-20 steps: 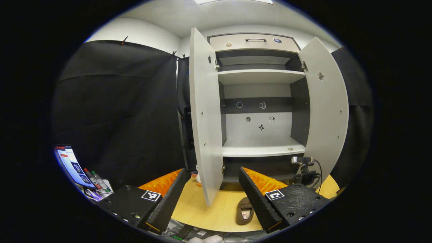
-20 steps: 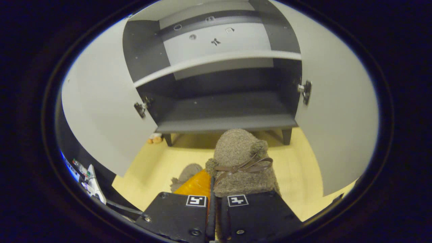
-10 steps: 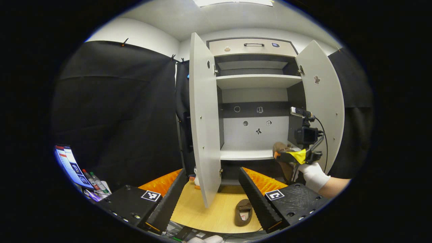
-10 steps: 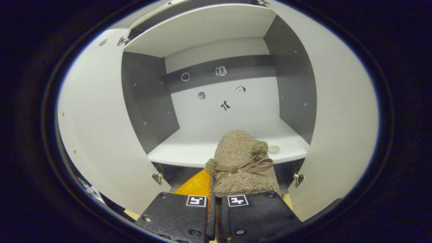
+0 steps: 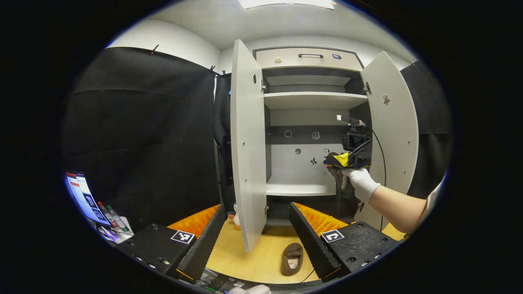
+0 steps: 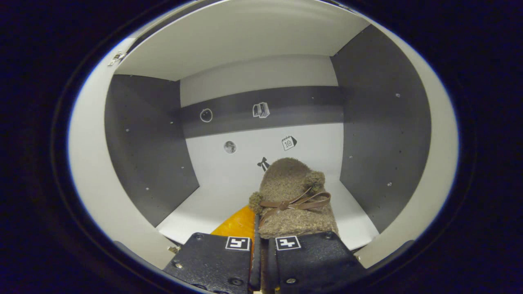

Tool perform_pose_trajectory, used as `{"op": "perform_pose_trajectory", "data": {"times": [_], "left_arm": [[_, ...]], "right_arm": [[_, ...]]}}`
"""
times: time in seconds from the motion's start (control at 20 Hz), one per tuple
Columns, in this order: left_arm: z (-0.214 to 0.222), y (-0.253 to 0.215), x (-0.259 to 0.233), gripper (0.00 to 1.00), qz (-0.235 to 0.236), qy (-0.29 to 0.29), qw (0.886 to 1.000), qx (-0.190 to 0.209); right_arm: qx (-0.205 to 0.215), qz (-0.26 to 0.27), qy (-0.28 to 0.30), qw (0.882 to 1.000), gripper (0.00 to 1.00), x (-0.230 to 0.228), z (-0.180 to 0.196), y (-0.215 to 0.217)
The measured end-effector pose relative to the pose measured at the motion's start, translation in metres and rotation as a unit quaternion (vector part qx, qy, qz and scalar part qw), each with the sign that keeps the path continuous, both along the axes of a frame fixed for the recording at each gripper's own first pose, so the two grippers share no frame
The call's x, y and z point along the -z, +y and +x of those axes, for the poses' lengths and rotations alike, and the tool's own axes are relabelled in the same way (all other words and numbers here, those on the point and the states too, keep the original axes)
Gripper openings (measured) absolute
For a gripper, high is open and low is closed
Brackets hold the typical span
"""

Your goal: Grab one shoe with the right hand and put it into the shoe cabinet, grab the other shoe with the left hand and put it into the shoe cabinet; then close the right door with the right hand and the left door with the left hand.

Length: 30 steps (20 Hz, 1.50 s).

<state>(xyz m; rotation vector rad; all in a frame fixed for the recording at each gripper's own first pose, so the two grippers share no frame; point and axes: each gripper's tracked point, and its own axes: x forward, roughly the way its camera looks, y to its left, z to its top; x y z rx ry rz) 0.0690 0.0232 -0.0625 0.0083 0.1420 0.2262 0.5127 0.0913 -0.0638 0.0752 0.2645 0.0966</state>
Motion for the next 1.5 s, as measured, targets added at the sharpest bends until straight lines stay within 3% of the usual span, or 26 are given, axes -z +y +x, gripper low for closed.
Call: {"op": "perform_pose_trajectory", "data": {"times": [0.25,0.3,0.5,0.65,0.7,0.75,0.9,1.0,1.05,1.1,1.15,1.5], "left_arm": [[0.007,-0.005,0.0,0.96,0.0,0.002,1.0,-0.006],[0.009,-0.005,0.0,1.0,0.0,0.003,1.0,-0.007],[0.014,-0.006,0.001,0.96,-0.001,0.006,1.0,-0.011],[0.015,-0.006,-0.001,0.96,-0.004,0.002,1.0,-0.015],[0.016,-0.005,-0.001,0.96,-0.005,0.001,1.0,-0.018],[0.016,-0.006,-0.002,0.96,-0.006,0.0,1.0,-0.019],[0.014,-0.006,-0.005,0.96,-0.009,-0.006,1.0,-0.022],[0.011,-0.008,-0.007,0.96,-0.007,-0.006,1.0,-0.021],[0.009,-0.008,-0.006,0.96,-0.007,-0.007,1.0,-0.02],[0.007,-0.007,-0.007,0.96,-0.008,-0.009,1.0,-0.02],[0.004,-0.007,-0.007,0.96,-0.008,-0.011,1.0,-0.02],[-0.018,0.003,-0.009,0.96,-0.011,-0.017,1.0,-0.01]], "right_arm": [[0.016,-0.007,0.055,0.998,0.09,0.034,0.053,-0.004],[0.017,-0.007,0.076,0.997,0.09,0.044,0.058,-0.005],[0.038,-0.021,0.149,0.988,0.08,0.078,0.071,-0.017],[0.033,-0.037,0.194,0.98,0.13,0.087,0.071,-0.015],[0.029,-0.03,0.2,0.979,0.25,0.087,0.072,-0.012],[0.024,-0.018,0.205,0.978,0.28,0.084,0.07,-0.008],[0.034,0.014,0.206,0.978,0.67,0.072,0.06,-0.006],[0.036,0.025,0.191,0.981,0.67,0.061,0.052,-0.003],[0.028,0.027,0.188,0.981,0.72,0.055,0.045,0.001],[0.025,0.03,0.183,0.982,0.91,0.05,0.038,0.003],[0.025,0.031,0.178,0.983,0.97,0.046,0.032,0.003],[0.023,-0.024,0.098,0.995,0.97,0.003,-0.011,0.003]]}}
